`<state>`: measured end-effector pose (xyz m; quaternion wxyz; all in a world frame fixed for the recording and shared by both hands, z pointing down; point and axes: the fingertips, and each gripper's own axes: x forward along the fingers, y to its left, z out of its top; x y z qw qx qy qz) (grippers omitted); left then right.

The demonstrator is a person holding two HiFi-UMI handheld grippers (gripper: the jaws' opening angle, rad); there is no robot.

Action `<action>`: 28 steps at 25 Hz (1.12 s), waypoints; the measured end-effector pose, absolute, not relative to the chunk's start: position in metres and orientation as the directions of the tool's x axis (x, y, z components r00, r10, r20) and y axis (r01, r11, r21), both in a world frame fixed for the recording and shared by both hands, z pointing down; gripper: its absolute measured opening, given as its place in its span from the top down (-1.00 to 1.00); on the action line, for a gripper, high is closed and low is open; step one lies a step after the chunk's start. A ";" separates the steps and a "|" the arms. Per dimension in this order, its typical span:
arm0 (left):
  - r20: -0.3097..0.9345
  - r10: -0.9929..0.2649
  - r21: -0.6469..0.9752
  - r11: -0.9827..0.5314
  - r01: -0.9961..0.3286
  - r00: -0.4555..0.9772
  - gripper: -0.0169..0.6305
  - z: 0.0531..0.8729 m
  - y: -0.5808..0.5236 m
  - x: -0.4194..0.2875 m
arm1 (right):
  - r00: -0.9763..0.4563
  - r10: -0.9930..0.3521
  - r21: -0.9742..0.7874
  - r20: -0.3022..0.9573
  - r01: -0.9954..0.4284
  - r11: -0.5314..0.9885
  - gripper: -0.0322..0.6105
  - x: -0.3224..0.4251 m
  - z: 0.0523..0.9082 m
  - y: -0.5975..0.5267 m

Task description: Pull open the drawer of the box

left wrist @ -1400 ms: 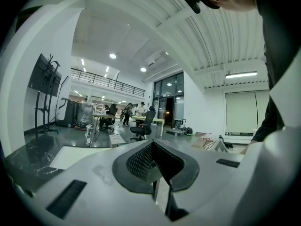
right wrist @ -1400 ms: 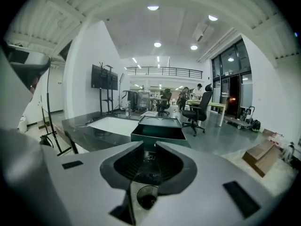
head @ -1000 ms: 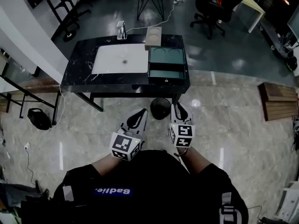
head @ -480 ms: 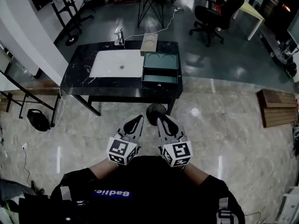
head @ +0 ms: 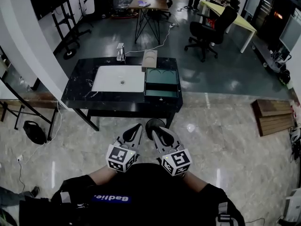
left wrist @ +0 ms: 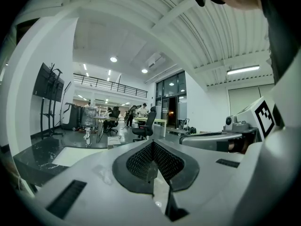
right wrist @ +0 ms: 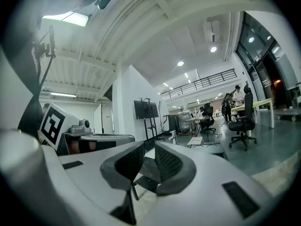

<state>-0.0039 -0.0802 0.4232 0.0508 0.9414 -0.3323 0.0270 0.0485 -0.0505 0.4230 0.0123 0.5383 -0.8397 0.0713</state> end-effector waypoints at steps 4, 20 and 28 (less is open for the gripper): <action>0.087 -0.621 0.079 -0.775 -0.627 0.779 0.97 0.426 -0.079 -0.017 | -0.439 -0.892 -0.118 0.103 -0.896 0.428 0.90 0.035 0.425 -0.051; 0.077 -0.617 0.055 -0.782 -0.621 0.783 0.97 0.426 -0.076 -0.035 | -0.454 -0.886 -0.084 0.093 -0.890 0.447 0.90 0.012 0.423 -0.056; 0.081 -0.615 0.043 -0.784 -0.619 0.785 0.97 0.424 -0.074 -0.033 | -0.448 -0.888 -0.070 0.106 -0.894 0.443 0.90 0.014 0.425 -0.055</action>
